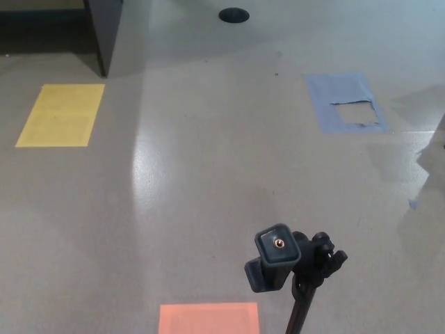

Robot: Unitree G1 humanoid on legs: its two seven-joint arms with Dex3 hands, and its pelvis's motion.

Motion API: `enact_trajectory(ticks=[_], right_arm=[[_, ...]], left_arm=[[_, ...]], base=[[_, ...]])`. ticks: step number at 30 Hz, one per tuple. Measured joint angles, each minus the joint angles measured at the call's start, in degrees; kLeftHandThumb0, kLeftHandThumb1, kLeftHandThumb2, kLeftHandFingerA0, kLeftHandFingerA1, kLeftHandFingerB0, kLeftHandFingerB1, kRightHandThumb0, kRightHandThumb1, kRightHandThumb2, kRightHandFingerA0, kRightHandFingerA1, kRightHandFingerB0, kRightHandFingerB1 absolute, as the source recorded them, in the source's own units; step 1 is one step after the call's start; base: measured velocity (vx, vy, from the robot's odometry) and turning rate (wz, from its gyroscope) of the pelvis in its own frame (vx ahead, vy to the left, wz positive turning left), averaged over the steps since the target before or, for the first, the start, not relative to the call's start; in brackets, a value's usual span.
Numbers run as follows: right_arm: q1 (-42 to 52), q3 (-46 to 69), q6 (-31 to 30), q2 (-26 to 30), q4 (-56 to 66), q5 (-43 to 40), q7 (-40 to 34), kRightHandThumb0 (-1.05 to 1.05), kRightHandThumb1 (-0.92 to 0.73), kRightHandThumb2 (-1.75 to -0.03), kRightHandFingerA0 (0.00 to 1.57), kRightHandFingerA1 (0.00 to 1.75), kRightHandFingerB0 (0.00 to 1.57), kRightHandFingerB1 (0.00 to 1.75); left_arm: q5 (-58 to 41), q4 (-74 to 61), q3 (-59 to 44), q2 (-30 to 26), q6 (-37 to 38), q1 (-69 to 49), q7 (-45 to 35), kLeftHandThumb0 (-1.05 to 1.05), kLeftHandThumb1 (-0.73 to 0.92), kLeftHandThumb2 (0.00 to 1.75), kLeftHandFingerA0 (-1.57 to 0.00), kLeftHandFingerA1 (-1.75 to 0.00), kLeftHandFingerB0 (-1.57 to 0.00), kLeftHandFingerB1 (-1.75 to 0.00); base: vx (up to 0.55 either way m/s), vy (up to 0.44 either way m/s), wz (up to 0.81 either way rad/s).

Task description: A phone stand is kept on the floor and the robot uses both its hands to grab it and uses its left hand to extend the phone stand by pulling it upwards

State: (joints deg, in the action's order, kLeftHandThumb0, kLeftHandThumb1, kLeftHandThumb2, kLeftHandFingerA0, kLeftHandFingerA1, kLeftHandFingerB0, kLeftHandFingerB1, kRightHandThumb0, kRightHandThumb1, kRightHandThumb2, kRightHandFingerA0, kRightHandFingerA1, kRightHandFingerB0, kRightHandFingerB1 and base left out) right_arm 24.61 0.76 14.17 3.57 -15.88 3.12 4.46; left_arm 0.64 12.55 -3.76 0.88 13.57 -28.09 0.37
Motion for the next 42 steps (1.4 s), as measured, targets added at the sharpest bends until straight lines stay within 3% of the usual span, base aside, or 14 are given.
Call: enact_trajectory(ticks=[3, 4, 8, 9, 10, 12, 13, 25, 31, 32, 33, 35, 42], right_arm=[[1.58, 0.61, 2.35, -0.51, 3.86, -1.69, 0.86, -0.61, -0.64, -0.60, 0.27, 0.30, 0.32, 0.32], [2.11, 0.93, 3.32, -0.77, 5.16, -2.47, 1.31, -0.61, -0.64, -0.60, 0.26, 0.30, 0.32, 0.32], [3.59, 1.87, 6.17, -1.21, 8.06, -4.78, 2.60, -0.62, -0.64, -0.60, 0.27, 0.30, 0.32, 0.32], [4.02, 2.16, 7.09, -1.28, 8.78, -5.55, 3.06, -0.61, -0.64, -0.60, 0.27, 0.30, 0.32, 0.32], [4.27, 2.31, 7.70, -1.32, 9.20, -6.03, 3.35, -0.61, -0.64, -0.59, 0.27, 0.30, 0.32, 0.32], [4.70, 2.60, 9.15, -1.45, 9.97, -7.15, 4.05, -0.62, -0.63, -0.59, 0.28, 0.30, 0.33, 0.32], [4.84, 2.81, 9.99, -1.55, 10.18, -7.83, 4.46, -0.62, -0.63, -0.59, 0.28, 0.30, 0.33, 0.33], [5.79, 3.86, 15.56, -1.73, 10.82, -11.32, 7.26, -0.64, -0.63, -0.59, 0.26, 0.30, 0.30, 0.32], [6.07, 3.86, 15.87, -1.62, 11.13, -11.78, 8.03, -0.69, -0.56, -0.57, 0.19, 0.28, 0.15, 0.29], [6.11, 3.74, 15.87, -1.59, 11.32, -11.86, 8.19, -0.81, -0.51, -0.82, 0.12, 0.27, 0.11, 0.17], [6.16, 3.58, 15.87, -1.54, 11.48, -11.88, 8.33, -0.71, -0.44, -0.85, 0.04, 0.22, 0.02, 0.17], [6.24, 3.16, 15.86, -1.29, 11.72, -11.72, 8.60, -0.84, -0.50, -0.84, 0.00, 0.00, 0.00, 0.01], [5.87, 2.61, 15.77, 0.12, 11.80, -9.28, 8.33, -0.86, -0.48, -0.88, 0.00, 0.00, 0.00, 0.05]], left_arm=[[-0.97, -4.37, -1.16, 1.41, 1.65, -1.80, -0.01, -0.65, 0.75, 0.63, -0.31, -0.35, -0.38, -0.36], [-1.36, -5.95, -1.60, 1.84, 2.32, -2.48, -0.01, -0.71, 0.61, 0.95, -0.20, -0.45, -0.36, -0.51], [-2.47, -9.83, -2.84, 3.26, 4.24, -4.22, -0.02, -0.73, 0.61, 0.95, -0.21, -0.45, -0.36, -0.50], [-2.95, -10.79, -3.24, 3.65, 4.77, -4.67, -0.03, -0.64, 0.74, 0.62, -0.31, -0.35, -0.37, -0.35], [-3.24, -11.36, -3.51, 3.83, 5.17, -4.93, -0.04, -0.74, 0.62, 0.94, -0.24, -0.46, -0.33, -0.49], [-3.84, -12.39, -4.10, 4.21, 6.14, -5.42, -0.08, -0.74, 0.62, 0.95, -0.23, -0.46, -0.34, -0.49], [-4.17, -12.62, -4.39, 4.42, 6.72, -5.54, -0.12, -0.64, 0.74, 0.62, -0.31, -0.35, -0.37, -0.35], [-6.38, -13.28, -5.24, 4.92, 10.44, -6.64, -1.20, -0.63, 0.74, 0.62, -0.29, -0.35, -0.33, -0.33], [-6.62, -12.82, -5.20, 4.93, 11.80, -6.82, -1.99, -0.67, 0.62, 0.60, -0.32, -0.35, -0.31, -0.32], [-6.74, -12.80, -5.22, 4.93, 11.93, -6.87, -2.12, -0.67, 0.57, 0.58, -0.34, -0.35, -0.32, -0.32], [-6.84, -12.75, -5.28, 4.95, 12.11, -6.88, -2.22, -0.66, 0.56, 0.58, -0.34, -0.35, -0.33, -0.32], [-7.14, -12.71, -5.48, 5.07, 12.67, -6.91, -2.34, -0.63, 0.49, 0.56, -0.33, -0.35, -0.32, -0.32], [-8.64, -12.72, -5.40, 5.76, 13.70, -6.85, -3.24, -0.58, 0.40, 0.53, -0.33, -0.34, -0.32, -0.31]], base=[[0.00, 0.000, 0.00], [0.00, 0.000, 0.00], [0.00, 0.000, 0.00], [0.00, 0.000, 0.00], [0.00, 0.000, 0.00], [0.00, 0.000, 0.00], [0.00, 0.000, 0.00], [0.00, 0.000, 0.00], [0.00, 0.000, 0.00], [0.00, 0.000, 0.00], [0.00, 0.000, 0.00], [0.00, 0.000, 0.00], [0.00, 0.000, 0.00]])
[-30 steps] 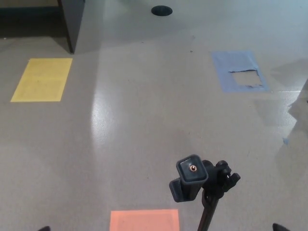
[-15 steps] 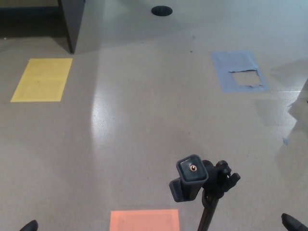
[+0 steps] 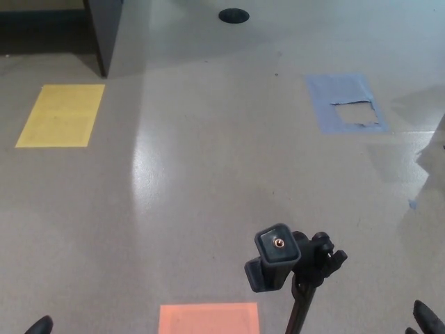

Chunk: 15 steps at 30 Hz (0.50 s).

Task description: A phone stand is kept on the floor and the robot uses both its hands to grab it and uses its left hand to extend the phone stand by pulling it upwards

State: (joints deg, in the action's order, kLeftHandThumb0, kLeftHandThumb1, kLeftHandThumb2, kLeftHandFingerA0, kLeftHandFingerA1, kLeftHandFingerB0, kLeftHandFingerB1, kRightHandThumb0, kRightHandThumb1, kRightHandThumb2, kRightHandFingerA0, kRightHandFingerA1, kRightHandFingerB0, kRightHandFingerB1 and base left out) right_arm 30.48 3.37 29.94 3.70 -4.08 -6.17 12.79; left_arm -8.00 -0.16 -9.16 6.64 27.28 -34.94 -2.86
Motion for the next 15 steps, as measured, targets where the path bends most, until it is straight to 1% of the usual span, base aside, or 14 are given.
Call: enact_trajectory(ticks=[2, 3, 5, 8, 9, 10, 11, 12, 13, 15], right_arm=[[0.04, -0.01, -0.14, 0.22, 0.21, 1.47, -0.63, -0.84, -0.48, -0.87, 0.00, 0.00, 0.00, 0.06], [0.06, -0.03, -0.18, 0.25, 0.30, 1.89, -0.88, -0.85, -0.48, -0.87, 0.00, 0.00, 0.00, 0.07], [-0.15, -0.13, -0.41, 0.26, 0.44, 2.89, -1.42, -0.85, -0.48, -0.87, 0.00, 0.00, 0.00, 0.07], [-0.74, -0.38, -1.05, 0.26, 0.95, 4.07, -2.08, -0.84, -0.47, -0.86, 0.00, 0.00, 0.00, 0.09], [-1.07, -0.48, -1.40, 0.28, 1.35, 4.33, -2.26, -0.83, -0.47, -0.86, 0.00, 0.00, 0.00, 0.07], [-1.29, -0.54, -1.65, 0.29, 1.55, 4.42, -2.32, -0.85, -0.49, -0.86, 0.00, 0.00, 0.00, 0.04], [-1.74, -0.61, -1.93, 0.34, 1.65, 4.49, -2.34, -0.85, -0.49, -0.86, 0.00, 0.00, 0.00, 0.04], [-2.06, -0.65, -2.20, 0.49, 1.79, 4.66, -2.38, -0.86, -0.51, -0.86, 0.00, 0.00, 0.00, 0.03], [-2.42, -0.67, -2.45, 0.76, 1.92, 5.00, -2.47, -0.86, -0.51, -0.86, 0.00, 0.00, 0.00, 0.05], [-3.13, -0.77, -2.80, 1.19, 2.17, 5.81, -2.66, -0.87, -0.51, -0.86, 0.00, 0.00, 0.00, 0.06]], left_arm=[[-0.25, -0.01, 0.05, 0.13, 0.30, 0.07, -0.24, -0.59, 0.39, 0.53, -0.33, -0.34, -0.32, -0.31], [-0.30, -0.12, 0.14, 0.23, 0.46, 0.03, -0.31, -0.59, 0.40, 0.53, -0.30, -0.33, -0.32, -0.31], [-0.32, -1.19, 0.80, 0.66, 0.62, -0.26, -0.36, -0.61, 0.40, 0.54, -0.31, -0.34, -0.30, -0.30], [-0.20, -3.39, 2.42, 1.45, 1.08, -0.48, -0.42, -0.72, 0.38, 0.54, -0.32, -0.34, -0.32, -0.31], [-0.20, -4.27, 3.26, 1.88, 1.35, -0.38, -0.47, -0.70, 0.39, 0.76, -0.30, -0.38, -0.30, -0.36], [-0.21, -4.95, 3.90, 2.18, 1.48, -0.39, -0.52, -0.81, 0.38, 0.54, -0.29, -0.34, -0.31, -0.31], [-0.28, -6.48, 5.30, 2.53, 1.49, -0.51, -0.62, -0.81, 0.38, 0.54, -0.29, -0.34, -0.31, -0.31], [-0.37, -8.03, 6.67, 2.79, 1.49, -0.58, -0.78, -0.87, 0.41, 0.54, -0.30, -0.33, -0.31, -0.30], [-0.38, -9.81, 8.12, 2.99, 1.50, -0.57, -0.92, -0.88, 0.42, 0.54, -0.27, -0.32, -0.30, -0.30], [-0.29, -12.00, 10.03, 3.14, 1.49, -0.38, -1.10, -0.86, 0.41, 0.54, -0.26, -0.32, -0.28, -0.30]], base=[[0.00, 0.000, 0.00], [0.00, 0.000, 0.00], [0.00, 0.000, 0.00], [0.00, 0.000, 0.00], [0.00, 0.000, 0.00], [0.00, 0.000, 0.00], [0.00, 0.000, 0.00], [0.00, 0.000, 0.00], [0.00, 0.000, 0.00], [0.00, 0.000, 0.00]])
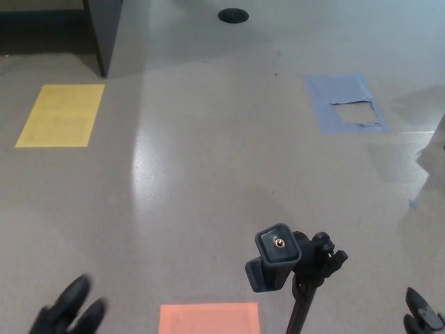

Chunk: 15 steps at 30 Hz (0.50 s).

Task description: A phone stand is kept on the floor and the robot uses both its hands to grab it and uses its left hand to extend the phone stand by pulling it upwards

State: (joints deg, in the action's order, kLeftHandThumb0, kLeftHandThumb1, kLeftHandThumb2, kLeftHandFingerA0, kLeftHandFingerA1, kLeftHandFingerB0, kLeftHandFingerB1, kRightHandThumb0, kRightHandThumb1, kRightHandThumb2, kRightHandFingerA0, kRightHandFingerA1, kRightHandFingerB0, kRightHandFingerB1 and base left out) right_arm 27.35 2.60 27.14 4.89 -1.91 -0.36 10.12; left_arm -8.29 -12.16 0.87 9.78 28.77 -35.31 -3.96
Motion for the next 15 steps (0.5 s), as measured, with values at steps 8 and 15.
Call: enact_trajectory(ticks=[8, 15], right_arm=[[-1.59, -0.41, -0.58, 1.06, 0.41, 2.89, -0.95, -0.88, -0.51, -0.88, 0.00, 0.00, 0.00, 0.00], [-3.96, -1.60, -3.21, 0.79, 1.38, 4.52, -2.06, -0.91, -0.53, -0.89, 0.00, 0.02, 0.00, 0.00]], left_arm=[[1.56, -6.61, 6.33, 0.09, -0.45, 0.67, 0.26, -0.90, 0.35, 0.70, -0.19, -0.37, -0.21, -0.32], [4.03, -8.16, 8.48, -1.07, -2.19, 2.85, 0.75, -0.37, 0.03, 0.78, -0.01, -0.51, 0.00, -0.49]], base=[[0.00, 0.000, 0.00], [0.00, 0.000, 0.00]])
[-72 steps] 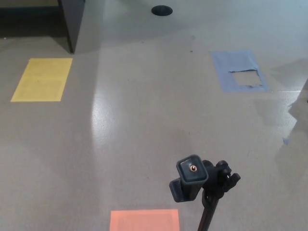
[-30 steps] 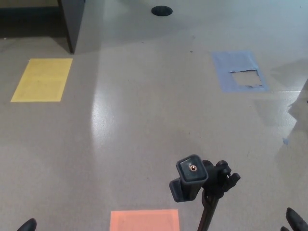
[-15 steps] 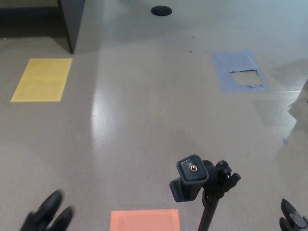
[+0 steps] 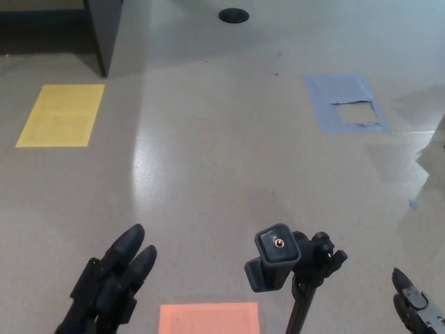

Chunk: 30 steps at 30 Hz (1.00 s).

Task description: A phone stand is kept on the floor and the robot uses both its hands to grab it and uses its left hand to extend the phone stand by pulling it upwards

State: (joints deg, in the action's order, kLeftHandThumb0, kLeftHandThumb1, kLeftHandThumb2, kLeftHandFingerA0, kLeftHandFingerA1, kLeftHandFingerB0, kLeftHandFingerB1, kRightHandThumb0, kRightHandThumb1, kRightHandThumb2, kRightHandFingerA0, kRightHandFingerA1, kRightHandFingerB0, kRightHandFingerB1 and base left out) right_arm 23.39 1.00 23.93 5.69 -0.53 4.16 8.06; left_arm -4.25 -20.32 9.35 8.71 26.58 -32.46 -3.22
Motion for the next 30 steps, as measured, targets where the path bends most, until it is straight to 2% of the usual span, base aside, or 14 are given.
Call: enact_trajectory(ticks=[2, 3, 4, 7, 8, 11, 12, 17, 18, 21, 22, 27, 28, 30], right_arm=[[-1.70, -0.27, -0.66, -0.41, 0.02, 0.20, -0.37, -0.91, -0.53, -0.89, 0.00, 0.02, 0.00, 0.00], [-2.32, -0.36, -0.87, -0.56, 0.08, 0.26, -0.52, -0.82, -0.58, -0.61, 0.00, 0.01, 0.00, 0.00], [-2.87, -0.42, -1.12, -0.68, 0.10, 0.32, -0.64, -0.91, -0.53, -0.89, 0.00, 0.03, 0.00, 0.00], [-4.89, -0.69, -2.54, -1.37, 0.11, 0.45, -1.23, -0.91, -0.53, -0.89, 0.00, 0.03, 0.00, 0.00], [-5.57, -0.78, -3.07, -1.59, 0.11, 0.51, -1.43, -0.84, -0.58, -0.59, 0.00, 0.03, 0.00, 0.00], [-5.87, -1.10, -4.46, -2.01, 0.68, 0.32, -1.50, -0.84, -0.58, -0.59, 0.00, 0.03, 0.00, 0.00], [-5.87, -1.18, -4.78, -2.08, 0.81, 0.27, -1.50, -0.83, -0.60, -0.60, 0.00, 0.00, 0.00, 0.00], [-5.13, -1.77, -6.89, -2.10, 3.63, 0.00, -1.43, -0.82, -0.59, -0.62, 0.00, 0.02, 0.00, 0.00], [-4.88, -1.94, -7.08, -2.09, 3.94, 0.02, -1.43, -0.84, -0.61, -0.62, 0.00, 0.03, 0.00, 0.00], [-3.84, -2.45, -7.38, -2.03, 4.71, 0.18, -1.42, -0.84, -0.61, -0.62, 0.00, 0.03, 0.00, 0.00], [-3.61, -2.60, -7.45, -2.01, 4.87, 0.22, -1.42, -0.84, -0.61, -0.60, 0.00, 0.02, 0.00, 0.00], [-3.61, -3.40, -7.78, -2.00, 5.00, -0.04, -1.15, -0.82, -0.59, -0.61, 0.00, 0.00, 0.00, 0.00], [-3.64, -3.51, -7.88, -2.00, 5.01, -0.13, -1.05, -0.87, -0.50, -0.84, 0.00, 0.08, 0.00, 0.00], [-3.81, -3.69, -7.94, -1.97, 4.75, -0.14, -0.94, -0.87, -0.49, -0.84, 0.00, 0.07, 0.00, 0.00]], left_arm=[[0.02, -0.60, 0.88, -0.86, -1.24, 1.56, -0.23, -0.37, 0.03, 0.78, -0.01, -0.51, 0.00, -0.49], [0.02, -0.88, 1.22, -1.21, -1.70, 2.15, -0.32, -0.38, 0.04, 0.79, -0.01, -0.50, 0.00, -0.49], [0.02, -1.17, 1.51, -1.57, -2.17, 2.64, -0.39, -0.38, 0.04, 0.79, -0.02, -0.51, 0.00, -0.49], [0.41, -0.85, 3.84, -2.20, -3.98, 3.88, -0.53, -0.38, 0.04, 0.79, -0.02, -0.51, 0.00, -0.49], [0.66, -0.56, 4.74, -2.36, -4.67, 4.12, -0.63, -0.72, 0.44, 0.90, 0.00, -0.40, -0.11, -0.28], [1.19, 0.00, 6.68, -3.15, -5.45, 3.78, -0.78, -0.72, 0.44, 0.90, 0.00, -0.40, -0.11, -0.28], [1.30, 0.11, 7.06, -3.42, -5.61, 3.68, -0.81, -0.97, 0.39, 0.75, -0.09, -0.32, -0.12, -0.21], [2.75, 0.39, 8.87, -5.17, -6.34, 2.76, -0.79, -0.98, 0.41, 0.76, -0.08, -0.27, -0.11, -0.16], [3.11, 0.40, 9.19, -5.65, -6.61, 2.51, -0.79, -0.78, 0.43, 0.91, -0.05, -0.22, -0.10, -0.11], [3.80, 0.44, 10.12, -7.19, -7.48, 1.92, -1.01, -0.78, 0.43, 0.91, -0.05, -0.22, -0.10, -0.11], [3.95, 0.44, 10.32, -7.62, -7.76, 1.80, -1.13, -0.78, 0.42, 0.92, -0.04, -0.29, -0.09, -0.10], [4.18, 0.53, 11.51, -9.03, -10.03, 2.39, -1.54, -0.80, 0.46, 0.93, -0.06, -0.25, -0.13, -0.06], [4.17, 0.53, 11.69, -9.12, -10.41, 2.47, -1.65, -0.79, 0.45, 0.92, -0.06, -0.22, -0.12, -0.09], [3.82, 0.83, 12.36, -8.77, -11.14, 2.49, -1.76, -0.80, 0.46, 0.93, -0.06, -0.21, -0.14, -0.08]], base=[[0.00, 0.000, 0.00], [0.00, 0.000, 0.00], [0.00, 0.000, 0.00], [0.00, 0.000, 0.00], [0.00, 0.000, 0.00], [0.00, 0.000, 0.00], [0.00, 0.000, 0.00], [0.00, 0.000, 0.00], [0.00, 0.000, 0.00], [0.00, 0.000, 0.00], [0.00, 0.000, 0.00], [0.00, 0.000, 0.00], [0.00, 0.000, 0.00], [0.00, 0.000, 0.00]])
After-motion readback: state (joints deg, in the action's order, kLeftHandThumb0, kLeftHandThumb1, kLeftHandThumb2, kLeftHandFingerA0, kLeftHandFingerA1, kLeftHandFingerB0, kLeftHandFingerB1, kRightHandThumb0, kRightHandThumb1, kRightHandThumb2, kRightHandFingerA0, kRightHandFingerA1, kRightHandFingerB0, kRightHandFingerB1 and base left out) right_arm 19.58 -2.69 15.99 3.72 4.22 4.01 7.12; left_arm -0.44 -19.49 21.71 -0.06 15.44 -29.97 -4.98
